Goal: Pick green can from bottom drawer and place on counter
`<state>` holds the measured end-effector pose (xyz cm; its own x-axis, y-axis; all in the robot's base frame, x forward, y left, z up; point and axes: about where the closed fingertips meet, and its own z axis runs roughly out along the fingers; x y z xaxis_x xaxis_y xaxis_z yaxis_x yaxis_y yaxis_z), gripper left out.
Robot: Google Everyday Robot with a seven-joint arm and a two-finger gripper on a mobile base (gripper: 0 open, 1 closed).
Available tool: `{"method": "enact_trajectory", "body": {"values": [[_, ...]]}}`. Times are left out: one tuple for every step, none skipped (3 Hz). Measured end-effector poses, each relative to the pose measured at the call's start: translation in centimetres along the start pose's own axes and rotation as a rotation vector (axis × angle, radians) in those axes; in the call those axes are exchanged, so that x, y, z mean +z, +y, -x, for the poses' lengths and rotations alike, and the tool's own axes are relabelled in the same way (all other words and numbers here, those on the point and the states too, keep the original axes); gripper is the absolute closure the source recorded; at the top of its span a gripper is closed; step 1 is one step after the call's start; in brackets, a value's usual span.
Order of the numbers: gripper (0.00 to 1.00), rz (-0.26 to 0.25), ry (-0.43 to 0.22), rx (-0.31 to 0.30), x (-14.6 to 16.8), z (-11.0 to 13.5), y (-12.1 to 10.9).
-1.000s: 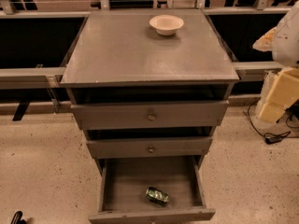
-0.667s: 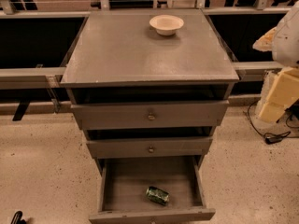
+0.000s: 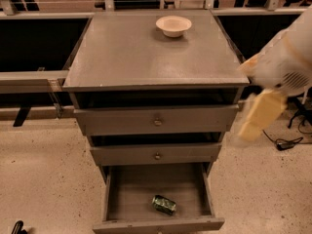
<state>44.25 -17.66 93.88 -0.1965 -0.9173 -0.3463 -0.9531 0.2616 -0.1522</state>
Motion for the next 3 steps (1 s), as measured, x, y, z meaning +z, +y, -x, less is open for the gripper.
{"method": "enact_trajectory", "body": {"values": [[0.00, 0.093, -0.099, 0.034, 8.3, 3.5, 3.2], [0.00, 0.190, -0.146, 0.002, 18.0, 5.3, 7.2], [0.00, 0.197, -0.146, 0.009, 21.0, 4.8, 8.6]]}}
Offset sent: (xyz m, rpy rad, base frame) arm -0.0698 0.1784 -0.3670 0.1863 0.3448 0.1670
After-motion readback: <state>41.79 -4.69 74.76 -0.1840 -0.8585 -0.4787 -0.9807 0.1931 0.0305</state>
